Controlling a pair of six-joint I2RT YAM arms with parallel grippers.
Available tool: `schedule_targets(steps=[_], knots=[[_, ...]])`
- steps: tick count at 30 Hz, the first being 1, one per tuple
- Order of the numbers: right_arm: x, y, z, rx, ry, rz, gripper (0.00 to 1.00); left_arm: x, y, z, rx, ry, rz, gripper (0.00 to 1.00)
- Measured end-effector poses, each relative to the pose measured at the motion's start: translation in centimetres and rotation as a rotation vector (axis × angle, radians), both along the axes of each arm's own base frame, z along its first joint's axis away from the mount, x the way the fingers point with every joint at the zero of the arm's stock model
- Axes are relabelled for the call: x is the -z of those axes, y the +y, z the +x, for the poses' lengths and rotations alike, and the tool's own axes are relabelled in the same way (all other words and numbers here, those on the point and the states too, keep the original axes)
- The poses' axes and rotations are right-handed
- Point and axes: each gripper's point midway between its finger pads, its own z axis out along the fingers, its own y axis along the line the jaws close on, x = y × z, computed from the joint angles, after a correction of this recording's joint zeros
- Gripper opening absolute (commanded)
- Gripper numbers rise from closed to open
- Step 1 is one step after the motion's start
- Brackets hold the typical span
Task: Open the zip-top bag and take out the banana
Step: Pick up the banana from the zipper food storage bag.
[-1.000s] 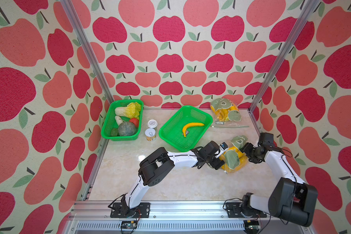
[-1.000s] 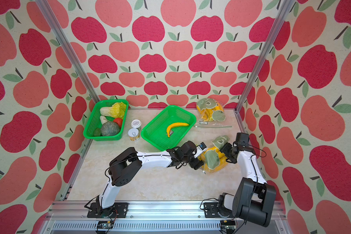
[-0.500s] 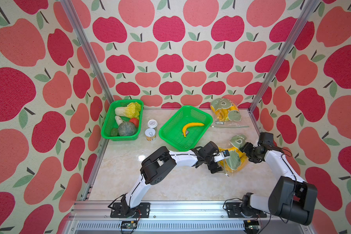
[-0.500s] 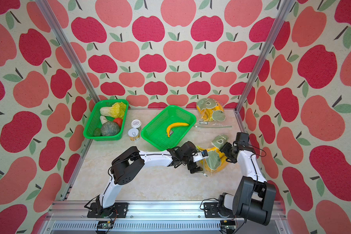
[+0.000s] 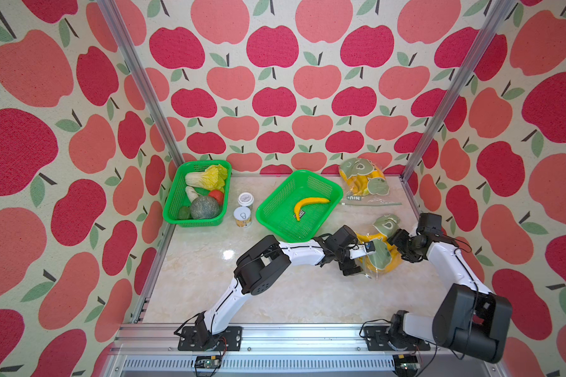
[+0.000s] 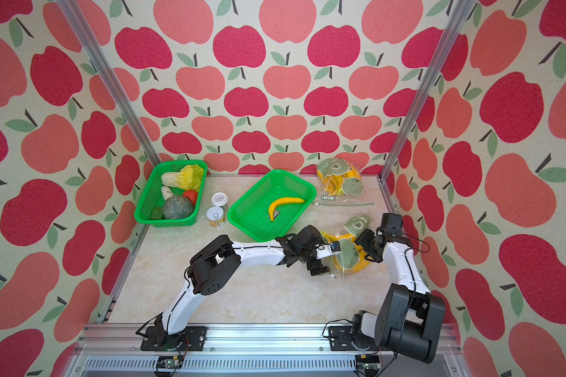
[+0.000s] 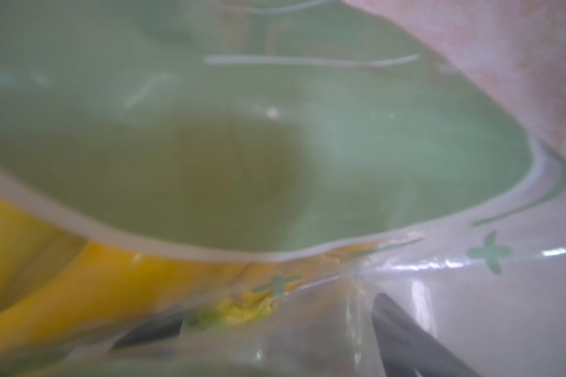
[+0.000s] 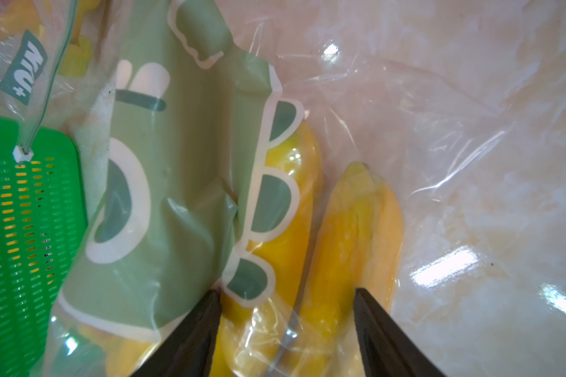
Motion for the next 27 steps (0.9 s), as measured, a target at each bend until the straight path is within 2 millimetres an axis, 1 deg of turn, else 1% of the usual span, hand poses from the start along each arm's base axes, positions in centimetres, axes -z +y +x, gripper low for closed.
schedule_targets(steps=[3,8,9,10,11,12,16,18,20,22,25,27], knots=[[0.0,0.0,0.0,-0.001,0.000,0.001,0.68,0.3,0.3,-0.3,0.004,-0.012,0.005,0.80],[0.1,0.1,0.0,-0.004,0.001,0.007,0.68,0.7,1.0,-1.7,0.008,-0.027,0.027,0.71],[0.1,0.1,0.0,-0.004,0.001,0.007,0.68,0.6,1.0,-2.0,0.008,-0.034,0.028,0.71],[0.1,0.1,0.0,-0.004,0.001,0.007,0.68,0.5,1.1,-2.1,0.006,-0.040,0.028,0.74],[0.1,0.1,0.0,-0.004,0.002,0.007,0.68,0.3,1.0,-2.2,0.004,-0.048,0.027,0.80],[0.1,0.1,0.0,-0.004,0.001,0.007,0.68,0.1,0.9,-2.1,0.001,-0.056,0.021,0.82],[0.1,0.1,0.0,-0.005,0.001,0.007,0.68,-0.7,0.5,-1.3,-0.022,-0.088,0.003,0.88],[0.1,0.1,0.0,-0.007,0.001,0.006,0.68,-1.3,0.2,-0.6,-0.034,-0.099,-0.008,0.89],[0.1,0.1,0.0,-0.007,0.001,0.005,0.68,-2.0,-0.6,0.3,-0.045,-0.111,-0.028,0.89],[0.1,0.1,0.0,-0.007,0.001,0.006,0.68,-2.3,-1.2,1.0,-0.047,-0.118,-0.038,0.88],[0.1,0.2,0.0,-0.011,0.000,0.007,0.68,-1.7,-1.5,1.5,-0.035,-0.109,-0.023,0.85],[0.0,0.2,0.0,-0.011,0.000,0.007,0.68,-0.8,-1.5,1.2,-0.015,-0.100,-0.002,0.81]])
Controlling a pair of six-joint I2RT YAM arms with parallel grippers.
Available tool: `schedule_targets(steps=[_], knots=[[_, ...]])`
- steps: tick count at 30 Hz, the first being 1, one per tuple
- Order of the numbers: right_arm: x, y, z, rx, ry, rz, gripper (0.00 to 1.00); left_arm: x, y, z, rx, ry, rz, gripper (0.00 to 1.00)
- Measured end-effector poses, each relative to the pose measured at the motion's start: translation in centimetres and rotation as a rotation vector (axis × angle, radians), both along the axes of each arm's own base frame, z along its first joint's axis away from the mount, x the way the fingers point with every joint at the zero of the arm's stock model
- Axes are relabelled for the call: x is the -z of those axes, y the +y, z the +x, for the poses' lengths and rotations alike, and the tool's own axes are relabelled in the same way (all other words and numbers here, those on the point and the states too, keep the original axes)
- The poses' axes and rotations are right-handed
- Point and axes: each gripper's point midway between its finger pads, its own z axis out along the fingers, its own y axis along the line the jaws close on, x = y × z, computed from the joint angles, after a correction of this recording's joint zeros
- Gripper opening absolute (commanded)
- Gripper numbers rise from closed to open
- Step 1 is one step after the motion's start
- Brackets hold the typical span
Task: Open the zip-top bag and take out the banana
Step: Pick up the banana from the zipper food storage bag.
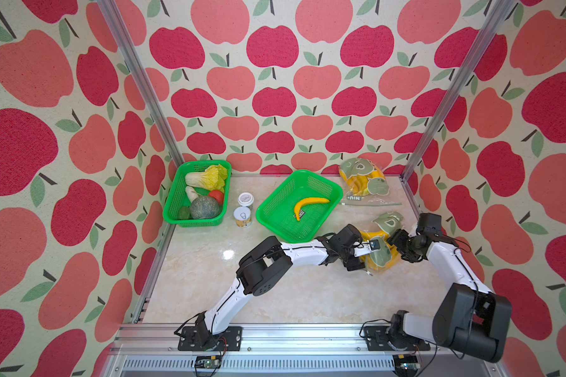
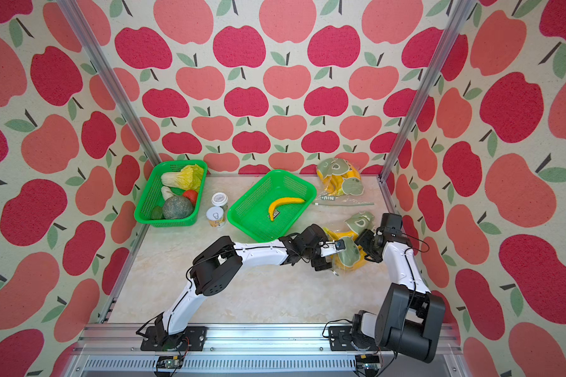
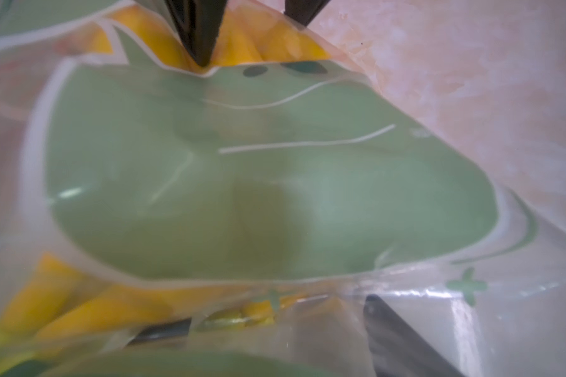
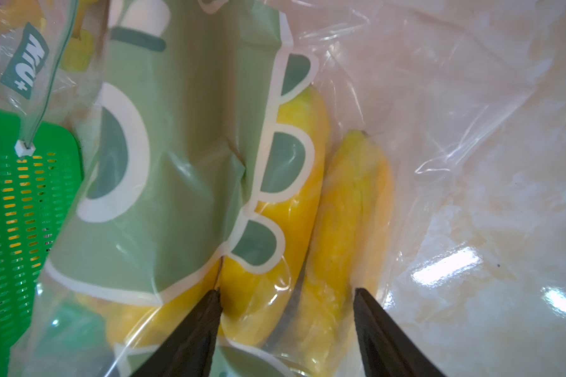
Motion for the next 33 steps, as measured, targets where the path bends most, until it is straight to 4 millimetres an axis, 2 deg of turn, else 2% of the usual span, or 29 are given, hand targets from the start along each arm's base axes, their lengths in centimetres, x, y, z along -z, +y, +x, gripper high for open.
schedule_targets(steps=[10,15,17,19,21,24,27,29,33], knots=[[0.0,0.0,0.0,0.000,0.000,0.000,0.68,0.4,0.1,-0.7,0.055,-0.013,0.025,0.54],[0.0,0.0,0.0,0.000,0.000,0.000,0.68,0.2,0.9,-1.6,0.074,-0.006,0.042,0.54],[0.0,0.0,0.0,0.000,0.000,0.000,0.68,0.2,1.2,-2.1,0.083,-0.008,0.051,0.66],[0.0,0.0,0.0,0.000,0.000,0.000,0.68,0.3,1.3,-2.1,0.083,-0.010,0.054,0.72],[0.0,0.0,0.0,0.000,0.000,0.000,0.68,0.3,1.3,-1.9,0.075,-0.012,0.056,0.76],[0.0,0.0,0.0,0.000,-0.001,0.001,0.68,0.3,1.2,-1.1,0.061,-0.014,0.069,0.76],[-0.1,0.1,0.0,-0.001,-0.002,0.002,0.68,0.6,0.3,0.3,0.056,-0.027,0.075,0.72],[-0.1,0.1,-0.1,-0.001,-0.002,0.002,0.68,1.2,0.1,0.8,0.061,-0.032,0.088,0.65],[-0.2,0.1,-0.1,-0.001,-0.003,0.001,0.68,1.9,0.6,0.6,0.076,-0.030,0.119,0.53]])
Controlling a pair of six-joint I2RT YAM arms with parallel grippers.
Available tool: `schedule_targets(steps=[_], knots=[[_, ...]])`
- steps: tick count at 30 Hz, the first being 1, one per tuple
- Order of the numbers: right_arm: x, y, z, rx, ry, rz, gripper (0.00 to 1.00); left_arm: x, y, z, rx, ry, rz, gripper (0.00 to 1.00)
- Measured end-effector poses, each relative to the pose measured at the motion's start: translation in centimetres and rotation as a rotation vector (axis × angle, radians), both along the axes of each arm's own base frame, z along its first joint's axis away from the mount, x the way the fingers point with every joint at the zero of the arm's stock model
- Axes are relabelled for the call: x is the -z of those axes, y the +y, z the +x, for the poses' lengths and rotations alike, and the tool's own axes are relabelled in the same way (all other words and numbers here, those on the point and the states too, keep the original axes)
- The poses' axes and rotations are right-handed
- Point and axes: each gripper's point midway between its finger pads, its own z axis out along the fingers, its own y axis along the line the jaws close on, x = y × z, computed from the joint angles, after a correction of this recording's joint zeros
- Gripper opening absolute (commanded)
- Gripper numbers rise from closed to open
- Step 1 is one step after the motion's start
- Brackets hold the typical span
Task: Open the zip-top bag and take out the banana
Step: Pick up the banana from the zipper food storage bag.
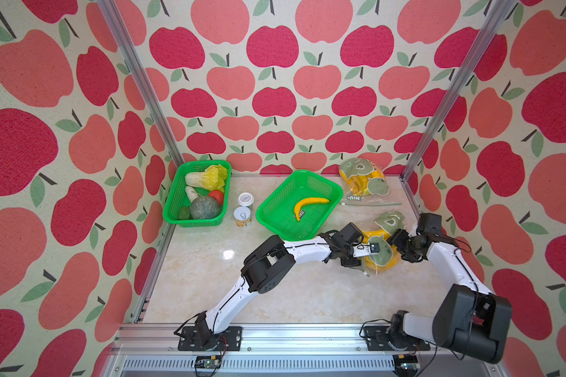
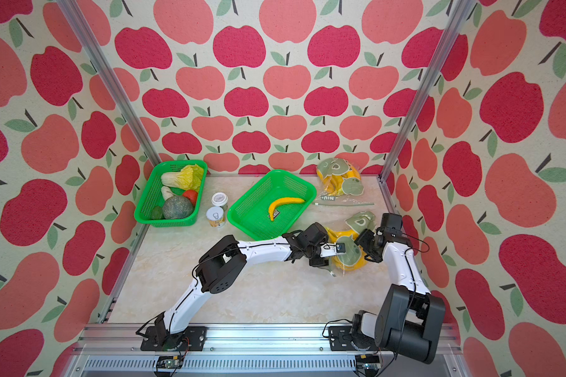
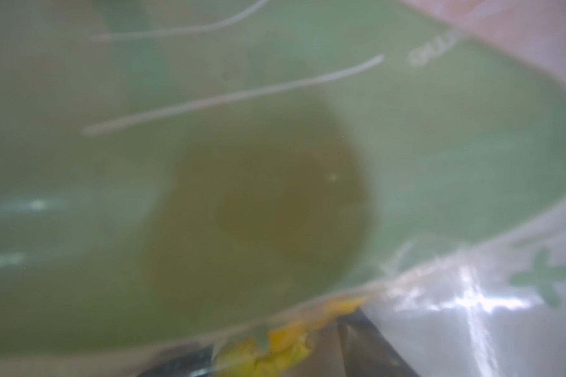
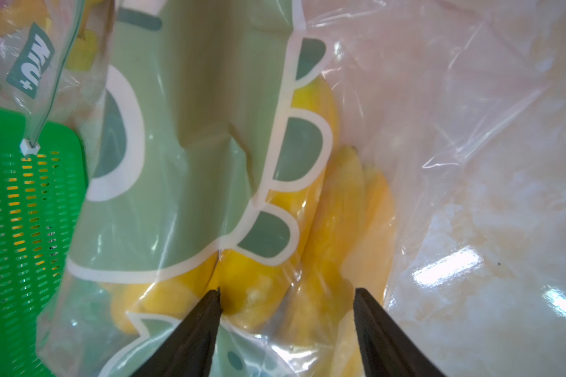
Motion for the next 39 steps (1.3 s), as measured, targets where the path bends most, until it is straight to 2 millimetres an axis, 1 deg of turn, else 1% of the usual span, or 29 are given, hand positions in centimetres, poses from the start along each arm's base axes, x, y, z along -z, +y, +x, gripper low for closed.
schedule_targets(steps=[4,6,10,15,22,26,28,31,35,39], knots=[[0.0,0.0,0.0,0.000,-0.001,0.001,0.68,0.2,0.7,-0.6,0.007,0.003,0.016,0.40],[0.0,0.0,0.0,0.000,-0.001,0.000,0.68,0.3,1.3,-1.2,0.008,0.010,0.025,0.38],[0.0,0.0,0.0,0.000,-0.001,0.000,0.68,0.2,2.4,-2.3,0.006,0.016,0.040,0.31],[0.0,0.0,0.0,0.000,0.000,0.000,0.68,-0.5,2.6,-3.1,-0.007,0.019,0.032,0.25],[-0.1,0.0,0.0,0.000,-0.003,-0.001,0.69,-2.2,2.9,-4.2,-0.030,-0.002,0.010,0.22],[-0.3,0.0,0.0,0.001,-0.010,-0.002,0.76,-3.4,3.3,-4.7,-0.050,-0.020,-0.004,0.21],[-0.6,-0.1,0.0,0.008,-0.022,0.002,0.77,-3.6,3.4,-4.9,-0.056,-0.024,-0.010,0.20],[-1.2,-0.8,0.3,0.044,-0.055,0.046,0.78,-3.2,3.9,-5.1,-0.072,-0.018,-0.008,0.20],[-1.0,-1.8,0.5,0.096,-0.074,0.122,0.78,-1.9,4.8,-5.4,-0.085,-0.006,0.020,0.20],[-0.3,-0.8,1.2,0.075,-0.091,0.210,0.77,-1.4,5.0,-5.9,-0.091,0.001,0.028,0.20]])
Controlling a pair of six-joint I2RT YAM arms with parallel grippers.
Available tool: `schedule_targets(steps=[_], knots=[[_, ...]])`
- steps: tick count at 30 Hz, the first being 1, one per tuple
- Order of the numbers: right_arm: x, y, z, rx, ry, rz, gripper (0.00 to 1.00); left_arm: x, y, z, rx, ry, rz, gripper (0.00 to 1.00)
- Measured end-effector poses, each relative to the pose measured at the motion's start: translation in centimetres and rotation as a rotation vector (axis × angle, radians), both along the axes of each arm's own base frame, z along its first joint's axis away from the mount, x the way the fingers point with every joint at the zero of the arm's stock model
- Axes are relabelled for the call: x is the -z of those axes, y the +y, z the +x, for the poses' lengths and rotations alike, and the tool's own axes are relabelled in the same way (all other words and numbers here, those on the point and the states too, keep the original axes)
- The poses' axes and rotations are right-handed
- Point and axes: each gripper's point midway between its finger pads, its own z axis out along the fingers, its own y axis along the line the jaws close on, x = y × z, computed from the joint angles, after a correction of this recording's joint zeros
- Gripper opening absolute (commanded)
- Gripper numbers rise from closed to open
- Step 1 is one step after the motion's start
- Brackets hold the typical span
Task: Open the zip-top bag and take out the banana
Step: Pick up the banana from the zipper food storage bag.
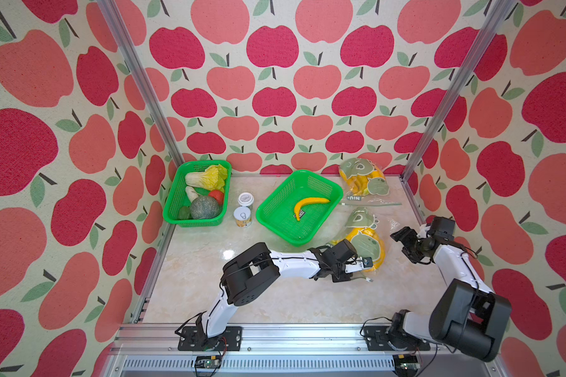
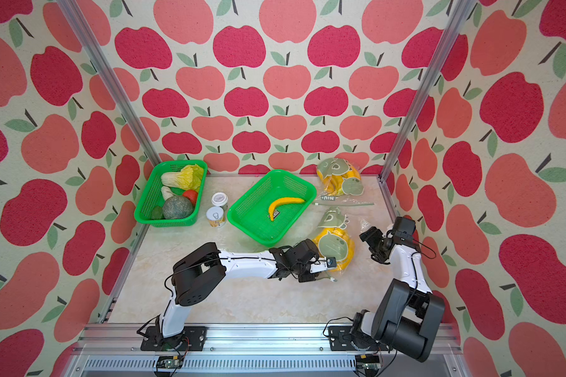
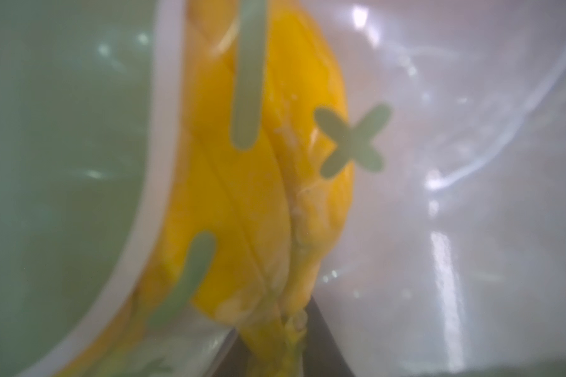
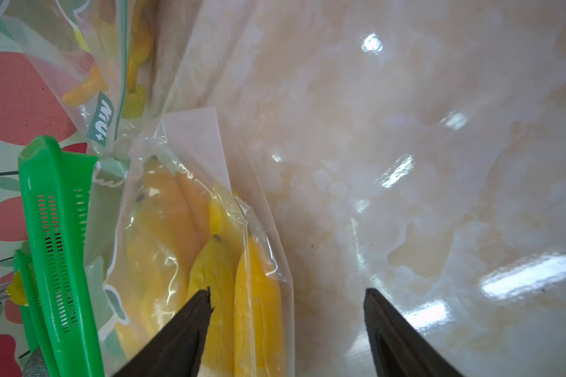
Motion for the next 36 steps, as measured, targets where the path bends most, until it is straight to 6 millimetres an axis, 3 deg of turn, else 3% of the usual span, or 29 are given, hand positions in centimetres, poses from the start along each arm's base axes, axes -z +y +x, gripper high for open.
schedule_targets(steps=[6,9,14,16,20,25,31,36], knots=[[-0.4,1.6,1.3,-0.038,-0.071,0.101,0.70,-0.1,-0.4,-0.7,-0.001,0.008,-0.017,0.19],[0.3,2.2,1.9,-0.051,-0.062,0.134,0.63,-0.1,-0.6,-0.9,-0.004,0.015,-0.022,0.19],[1.7,2.9,2.3,-0.068,-0.024,0.138,0.61,-0.3,-0.5,-1.1,-0.007,0.018,-0.028,0.19],[2.1,3.1,2.6,-0.070,-0.015,0.142,0.53,-0.5,-0.5,-1.1,-0.010,0.021,-0.032,0.19],[2.2,3.6,3.2,-0.075,-0.014,0.147,0.21,-0.7,-0.5,-1.1,-0.021,0.029,-0.038,0.19],[1.6,3.4,3.7,-0.063,-0.029,0.106,0.02,-0.9,-0.3,-1.2,-0.029,0.029,-0.044,0.16],[-0.4,1.9,4.5,-0.030,-0.069,0.016,0.00,-1.9,0.3,-1.3,-0.039,0.010,-0.052,0.15],[-0.7,1.2,4.8,-0.014,-0.072,-0.015,0.00,-3.0,1.0,-1.9,-0.034,0.001,-0.064,0.15]])
